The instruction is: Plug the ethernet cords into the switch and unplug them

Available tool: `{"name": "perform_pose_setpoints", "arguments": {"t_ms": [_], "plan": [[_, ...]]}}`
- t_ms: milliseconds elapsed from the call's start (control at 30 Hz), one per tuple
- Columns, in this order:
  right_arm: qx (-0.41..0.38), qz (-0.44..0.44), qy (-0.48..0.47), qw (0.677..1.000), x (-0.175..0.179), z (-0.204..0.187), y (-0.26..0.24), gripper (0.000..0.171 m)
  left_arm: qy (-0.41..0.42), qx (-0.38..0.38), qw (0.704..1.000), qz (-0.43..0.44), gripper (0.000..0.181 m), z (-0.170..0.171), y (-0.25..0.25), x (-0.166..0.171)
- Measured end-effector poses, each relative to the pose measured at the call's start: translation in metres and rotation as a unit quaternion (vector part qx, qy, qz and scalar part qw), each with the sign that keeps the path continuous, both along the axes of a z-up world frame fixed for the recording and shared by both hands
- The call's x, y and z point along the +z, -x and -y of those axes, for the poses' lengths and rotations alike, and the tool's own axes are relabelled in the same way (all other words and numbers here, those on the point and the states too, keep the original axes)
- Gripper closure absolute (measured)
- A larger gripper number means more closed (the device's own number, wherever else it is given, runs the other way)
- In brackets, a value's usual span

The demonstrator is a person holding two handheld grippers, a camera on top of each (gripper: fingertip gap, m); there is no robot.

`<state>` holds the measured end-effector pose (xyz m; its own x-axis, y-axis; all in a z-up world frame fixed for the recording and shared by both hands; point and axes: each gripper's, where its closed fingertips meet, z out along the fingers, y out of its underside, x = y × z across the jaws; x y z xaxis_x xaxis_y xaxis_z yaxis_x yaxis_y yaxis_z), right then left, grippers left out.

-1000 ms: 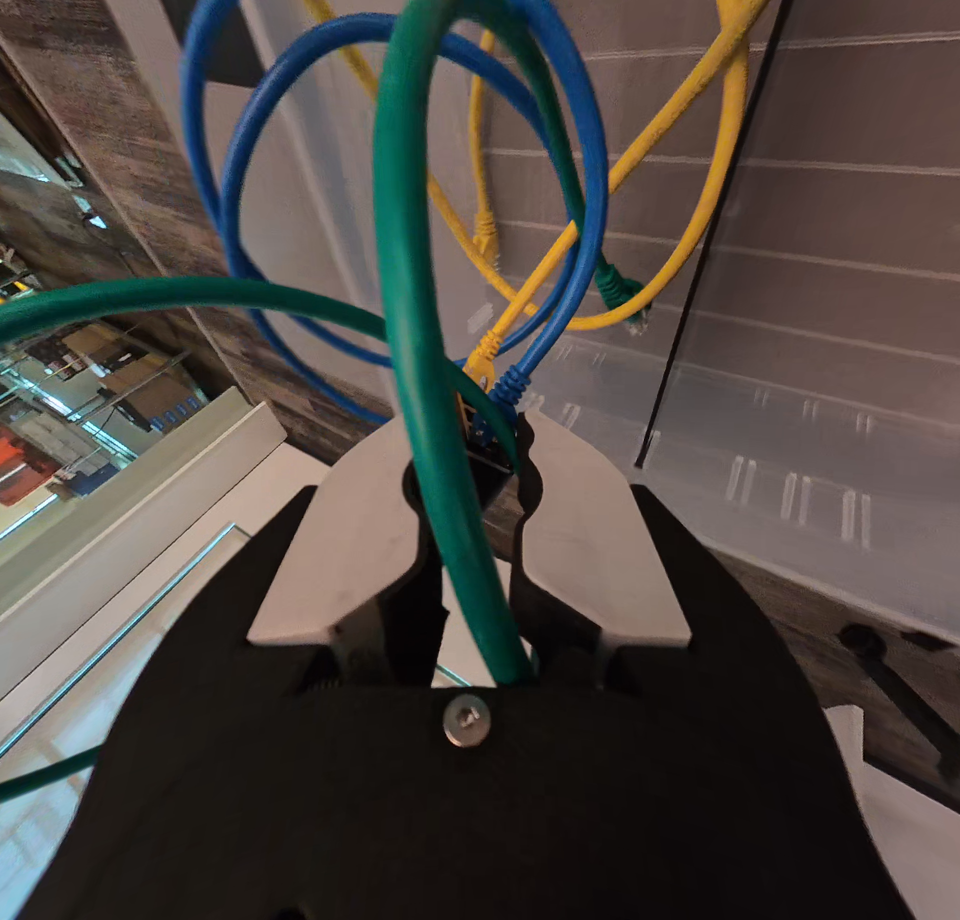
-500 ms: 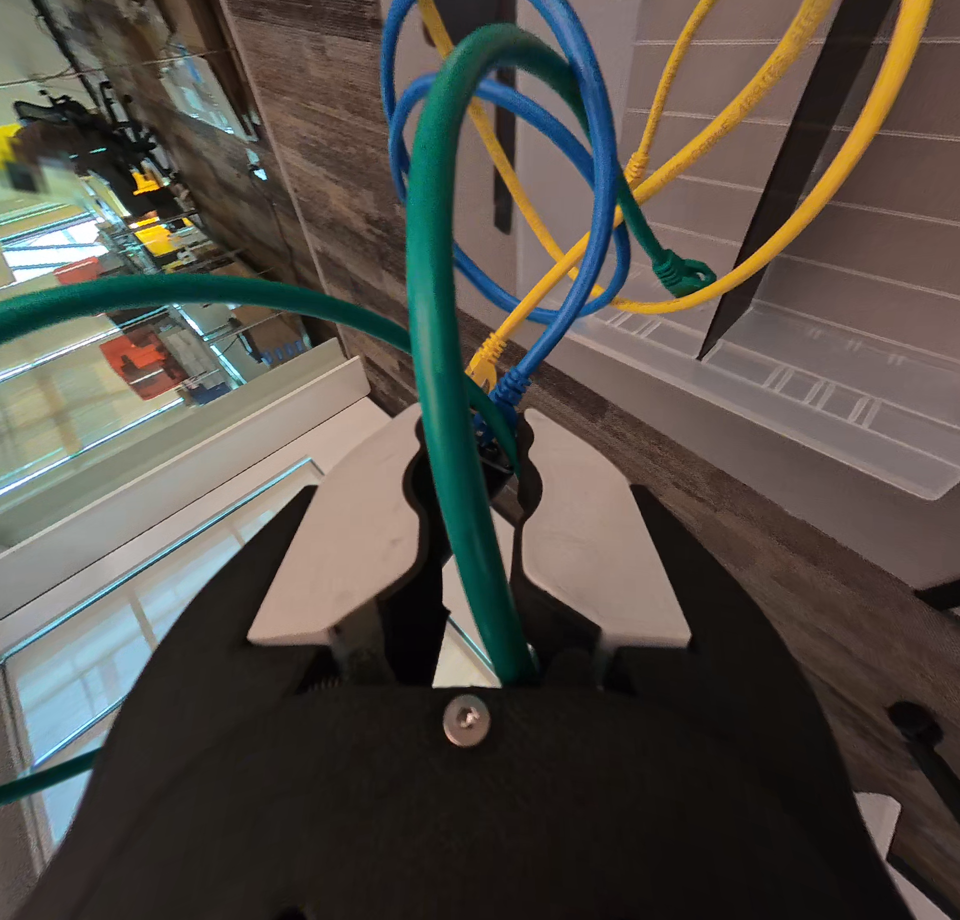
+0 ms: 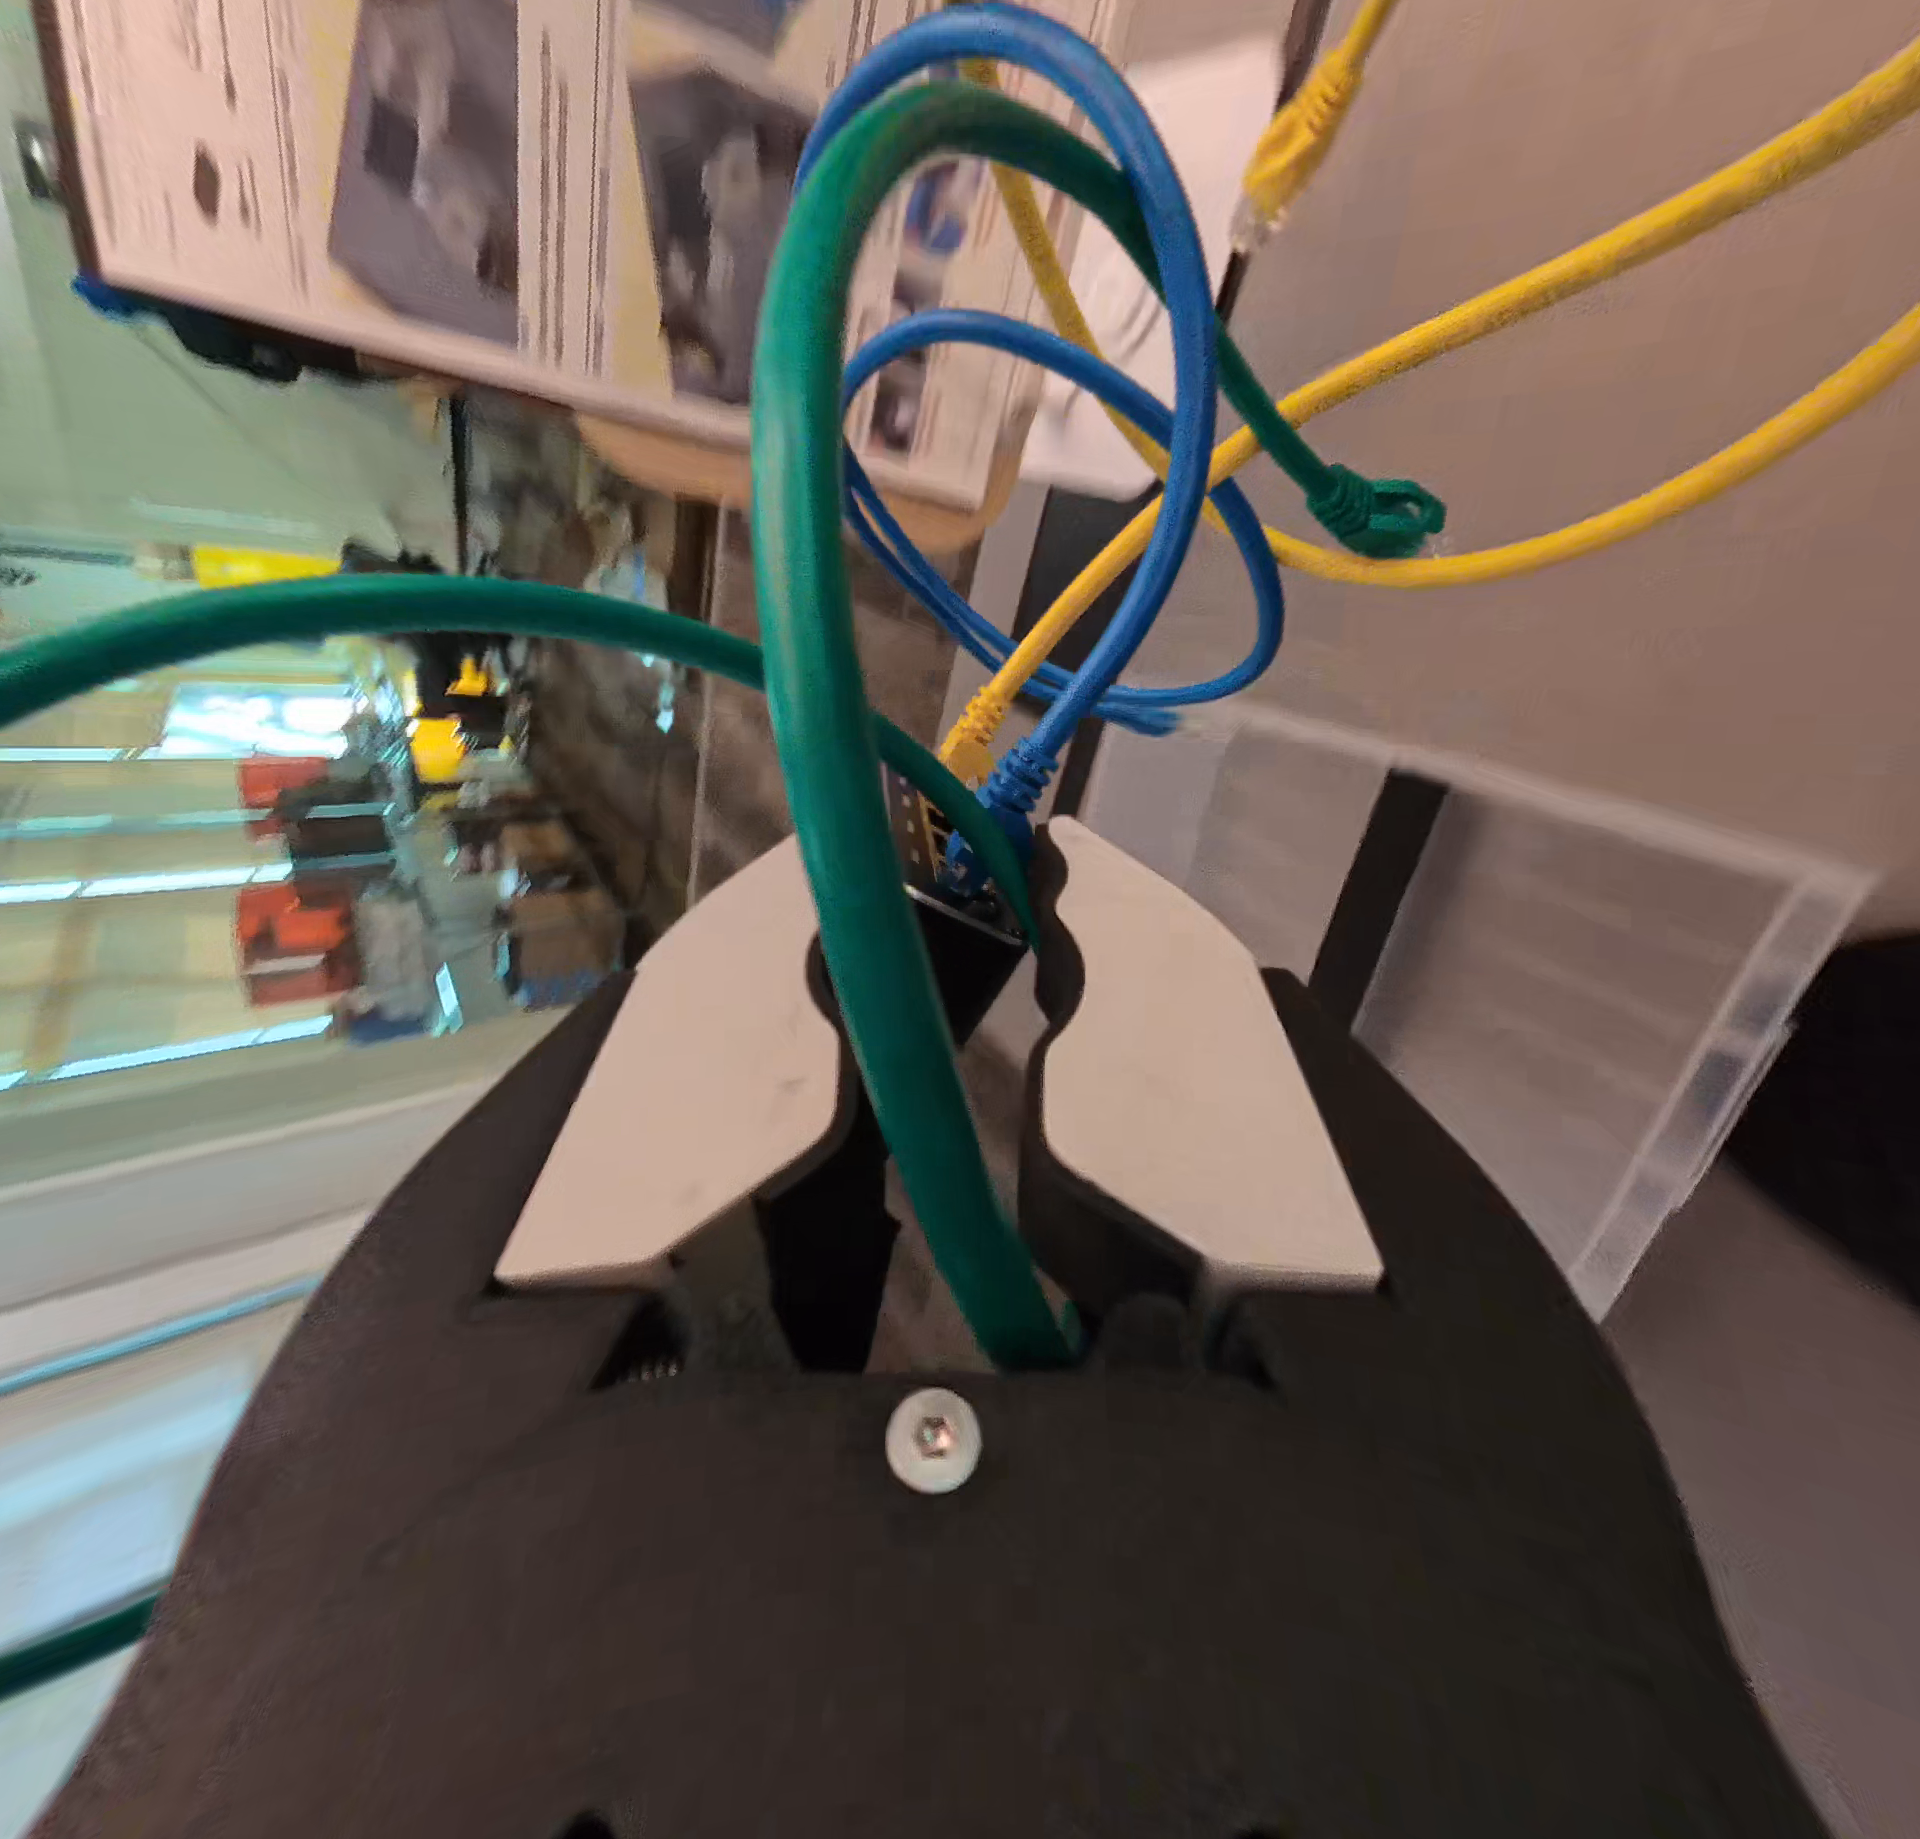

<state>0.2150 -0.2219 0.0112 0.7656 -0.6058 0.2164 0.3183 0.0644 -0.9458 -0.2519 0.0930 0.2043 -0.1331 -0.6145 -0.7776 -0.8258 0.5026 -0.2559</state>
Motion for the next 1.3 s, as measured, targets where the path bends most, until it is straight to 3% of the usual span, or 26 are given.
{"name": "perform_pose_setpoints", "arguments": {"t_ms": [167, 333, 533, 733, 900, 1000, 1100, 1133, 1167, 1200, 1233, 1300], "plan": [[0.004, -0.001, 0.000, 1.000, -0.001, -0.001, 0.000, 0.144, 0.078, -0.062, 0.994, 0.035, 0.153, 0.040, -0.066, -0.031], [0.008, 0.005, 0.004, 1.000, 0.000, -0.001, 0.003, 0.144, 0.224, -0.051, 0.971, 0.067, 0.154, 0.061, -0.118, -0.094], [0.018, 0.000, 0.004, 1.000, -0.001, -0.003, 0.004, 0.144, 0.472, -0.011, 0.878, 0.084, 0.155, 0.088, -0.155, -0.189], [0.038, -0.003, 0.007, 0.999, -0.001, -0.007, 0.010, 0.145, 0.585, 0.052, 0.806, 0.078, 0.156, 0.085, -0.171, -0.245], [0.078, 0.006, -0.004, 0.997, 0.010, -0.011, 0.030, 0.145, 0.663, 0.057, 0.739, 0.108, 0.157, 0.084, -0.182, -0.242], [0.209, 0.030, -0.004, 0.977, 0.035, -0.025, 0.104, 0.145, 0.688, 0.038, 0.711, 0.142, 0.157, 0.084, -0.186, -0.229], [0.423, -0.003, 0.045, 0.905, 0.031, -0.059, 0.216, 0.147, 0.732, -0.004, 0.661, 0.165, 0.160, 0.091, -0.186, -0.208], [0.479, -0.024, 0.083, 0.874, 0.021, -0.073, 0.246, 0.145, 0.763, -0.041, 0.618, 0.186, 0.172, 0.097, -0.186, -0.188], [0.519, -0.051, 0.129, 0.843, 0.008, -0.087, 0.270, 0.138, 0.792, -0.063, 0.570, 0.207, 0.173, 0.097, -0.184, -0.168], [0.542, -0.074, 0.171, 0.820, -0.004, -0.102, 0.286, 0.130, 0.808, -0.078, 0.540, 0.219, 0.173, 0.095, -0.182, -0.152], [0.543, -0.090, 0.195, 0.812, -0.012, -0.119, 0.294, 0.130, 0.801, -0.081, 0.549, 0.223, 0.173, 0.092, -0.181, -0.147], [0.523, -0.106, 0.234, 0.813, -0.033, -0.150, 0.296, 0.135, 0.740, -0.054, 0.635, 0.216, 0.173, 0.078, -0.183, -0.163]]}}
